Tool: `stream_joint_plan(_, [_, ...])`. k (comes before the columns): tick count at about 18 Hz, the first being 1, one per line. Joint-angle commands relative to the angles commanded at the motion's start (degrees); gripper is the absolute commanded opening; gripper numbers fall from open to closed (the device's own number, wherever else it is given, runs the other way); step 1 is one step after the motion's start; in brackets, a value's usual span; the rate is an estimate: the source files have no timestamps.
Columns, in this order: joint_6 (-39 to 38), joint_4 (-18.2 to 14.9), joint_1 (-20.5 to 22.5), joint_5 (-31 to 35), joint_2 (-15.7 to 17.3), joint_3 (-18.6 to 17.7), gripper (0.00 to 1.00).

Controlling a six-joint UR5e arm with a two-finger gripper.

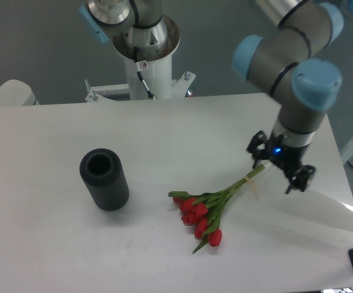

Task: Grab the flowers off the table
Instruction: 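Move the gripper over the red tulip bouquet's stems, then lower the gripper onto the tulip stems and close it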

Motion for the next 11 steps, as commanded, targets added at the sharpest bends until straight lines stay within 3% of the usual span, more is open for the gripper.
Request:
stream_joint_plan(6, [-0.4, 6.5, -1.2, 3.9, -0.4, -7.1, 1.00])
stream_joint_plan(11, [-4.6, 7.1, -3.7, 4.6, -1.0, -8.7, 1.00])
